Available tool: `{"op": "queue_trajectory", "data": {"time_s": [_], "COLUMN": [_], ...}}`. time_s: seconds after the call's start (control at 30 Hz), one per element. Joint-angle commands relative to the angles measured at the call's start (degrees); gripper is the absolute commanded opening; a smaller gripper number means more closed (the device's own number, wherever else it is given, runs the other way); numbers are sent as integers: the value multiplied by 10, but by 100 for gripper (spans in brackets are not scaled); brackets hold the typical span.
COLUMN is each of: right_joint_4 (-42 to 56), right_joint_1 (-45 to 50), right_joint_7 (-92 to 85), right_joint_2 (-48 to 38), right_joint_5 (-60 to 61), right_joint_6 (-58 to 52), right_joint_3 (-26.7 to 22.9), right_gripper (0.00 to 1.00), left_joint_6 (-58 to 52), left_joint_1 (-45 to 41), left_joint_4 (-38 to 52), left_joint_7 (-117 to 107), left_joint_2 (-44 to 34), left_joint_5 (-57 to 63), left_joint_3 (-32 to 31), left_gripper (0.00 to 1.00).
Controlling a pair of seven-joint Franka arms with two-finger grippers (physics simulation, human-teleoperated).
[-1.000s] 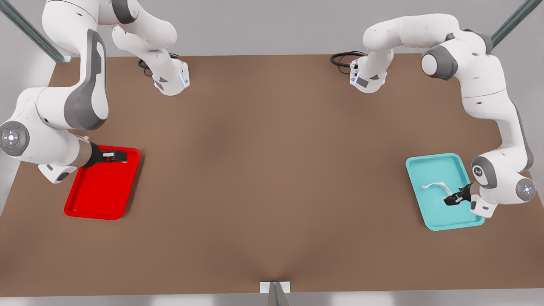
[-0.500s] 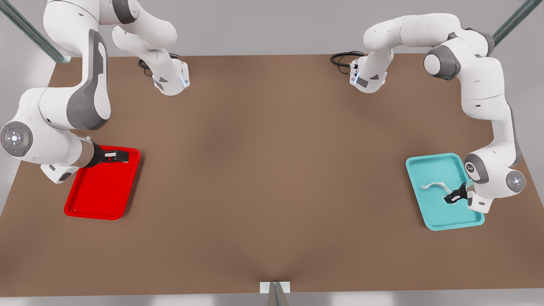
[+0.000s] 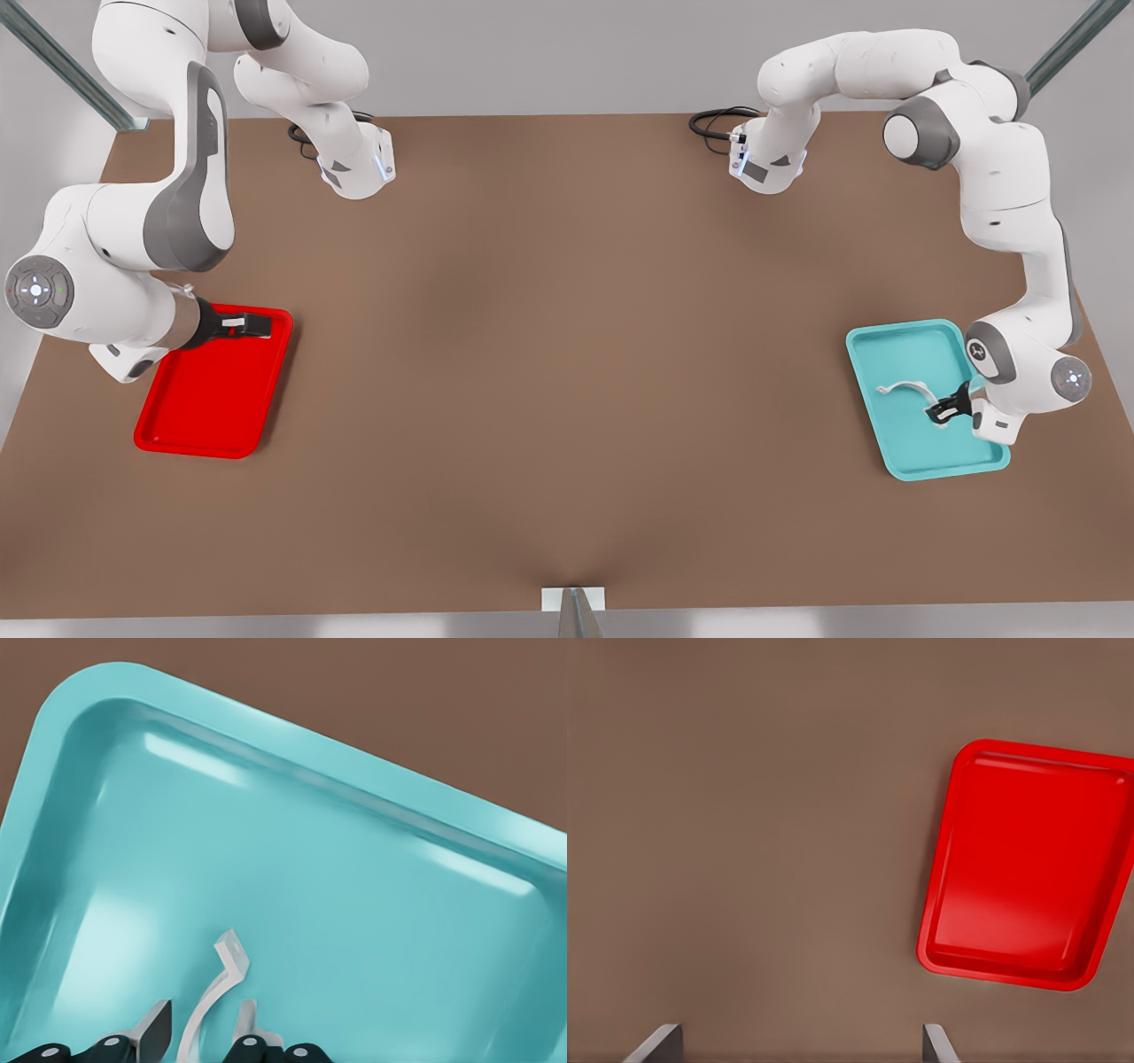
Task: Take the drainage pipe clamp from the left arm, pass it to the right arm, and place it in the plate on the right side
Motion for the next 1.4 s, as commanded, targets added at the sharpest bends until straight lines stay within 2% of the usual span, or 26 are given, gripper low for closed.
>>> {"op": "queue_trajectory", "data": {"time_s": [0.0, 0.03, 0.13, 0.3, 0.47, 0.57, 0.6, 0.67, 0.7, 0.8, 0.83, 0.93, 1.0, 1.03, 1.1, 1.23, 1.3, 1.37], "right_joint_4": [0, 0, 1, 0, 1, 7, 10, 34, 43, 48, 63, 92, 91, 87, 73, -9, -74, -131], "right_joint_1": [0, 0, 0, 0, 0, 1, 9, 33, 44, 58, 58, 61, 98, 124, 150, 167, 130, 46], "right_joint_7": [0, 1, -2, -2, -3, -12, -29, -100, -117, -122, -151, -244, -274, -282, -285, -312, -312, -346], "right_joint_2": [-1, -1, -1, -1, -1, 6, 15, 69, 80, 114, 139, 208, 211, 206, 187, 165, 155, 158], "right_joint_5": [0, 0, 0, 0, 0, 6, 43, 111, 113, 164, 171, 175, 154, 67, 34, 36, 38, 38], "right_joint_6": [-3, -3, -3, -3, -5, -2, 4, 43, 55, 112, 130, 194, 248, 310, 373, 528, 621, 701], "right_joint_3": [0, 0, 0, 0, 0, 2, 2, 20, 34, 113, 142, 212, 215, 216, 216, 221, 273, 363], "right_gripper": [100, 100, 100, 100, 100, 100, 100, 100, 100, 100, 100, 100, 100, 100, 100, 99, 98, 98], "left_joint_6": [0, 0, 0, -16, -89, -121, -125, -140, -149, -149, -149, -149, -158, -160, -161, -185, -192, -192], "left_joint_1": [0, 0, 0, -1, -11, -69, -72, -140, -149, -263, -311, -387, -417, -433, -455, -474, -475, -475], "left_joint_4": [0, 0, 0, 2, 0, 1, 1, 6, 11, 14, 22, 55, 100, 117, 164, 216, 223, 224], "left_joint_7": [1, 1, 1, 5, 7, -6, -20, -77, -112, -274, -349, -475, -544, -575, -692, -750, -748, -749], "left_joint_2": [-1, 0, 0, -5, -81, -132, -145, -150, -149, -133, -126, -100, -72, -63, -34, -17, -16, -14], "left_joint_5": [0, -1, -1, 2, 2, -1, -1, 0, 2, 5, 4, 4, 3, 0, 0, -17, -21, -22], "left_joint_3": [0, 0, 0, 0, -4, -7, -38, -47, -48, -58, -58, -62, -62, -62, -67, -76, -106, -122], "left_gripper": [39, 27, 21, 21, 21, 21, 21, 21, 21, 21, 21, 21, 21, 21, 21, 21, 21, 21]}}
